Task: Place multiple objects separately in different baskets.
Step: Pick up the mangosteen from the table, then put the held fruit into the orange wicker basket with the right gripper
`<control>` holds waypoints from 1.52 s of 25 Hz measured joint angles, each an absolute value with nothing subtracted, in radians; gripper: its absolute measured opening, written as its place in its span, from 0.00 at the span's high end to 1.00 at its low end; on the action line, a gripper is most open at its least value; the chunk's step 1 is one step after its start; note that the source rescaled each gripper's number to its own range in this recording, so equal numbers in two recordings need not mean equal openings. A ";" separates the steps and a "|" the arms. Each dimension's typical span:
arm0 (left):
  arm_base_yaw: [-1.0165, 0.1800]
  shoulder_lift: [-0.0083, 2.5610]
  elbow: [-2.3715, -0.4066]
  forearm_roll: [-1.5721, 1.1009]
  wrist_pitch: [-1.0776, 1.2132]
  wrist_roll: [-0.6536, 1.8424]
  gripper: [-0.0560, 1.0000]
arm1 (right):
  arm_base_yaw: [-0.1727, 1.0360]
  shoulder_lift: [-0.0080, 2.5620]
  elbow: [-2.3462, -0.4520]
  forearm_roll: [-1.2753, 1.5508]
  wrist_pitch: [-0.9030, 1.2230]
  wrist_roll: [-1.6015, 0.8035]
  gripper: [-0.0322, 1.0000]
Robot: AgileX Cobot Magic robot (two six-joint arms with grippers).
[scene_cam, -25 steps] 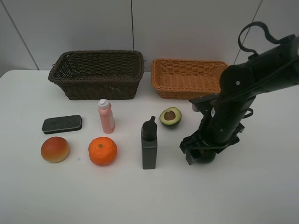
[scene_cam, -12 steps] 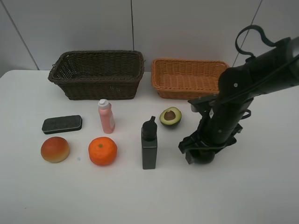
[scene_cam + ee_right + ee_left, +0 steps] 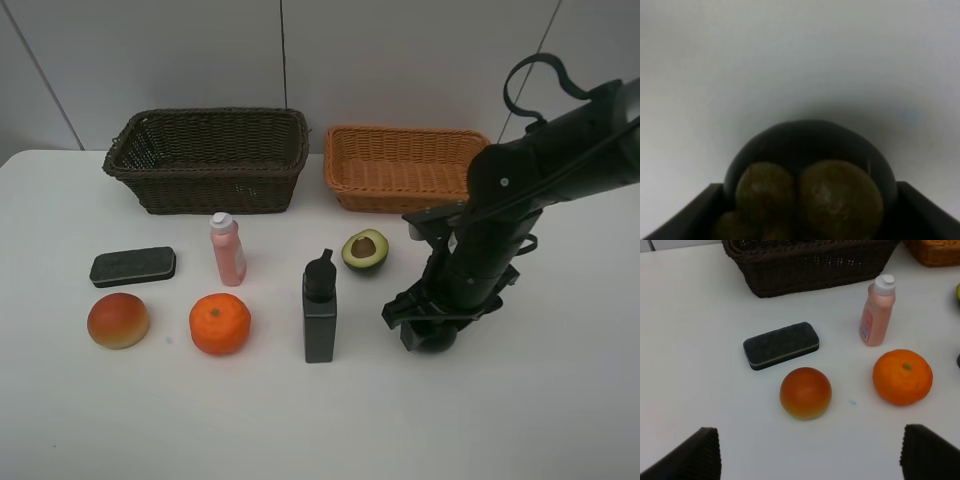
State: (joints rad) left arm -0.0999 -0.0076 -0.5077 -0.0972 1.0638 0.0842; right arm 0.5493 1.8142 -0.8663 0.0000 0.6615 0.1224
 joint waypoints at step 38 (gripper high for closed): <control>-0.100 -0.008 -0.508 -0.097 1.064 0.084 0.15 | 0.178 1.964 -1.519 -0.197 0.656 0.147 0.23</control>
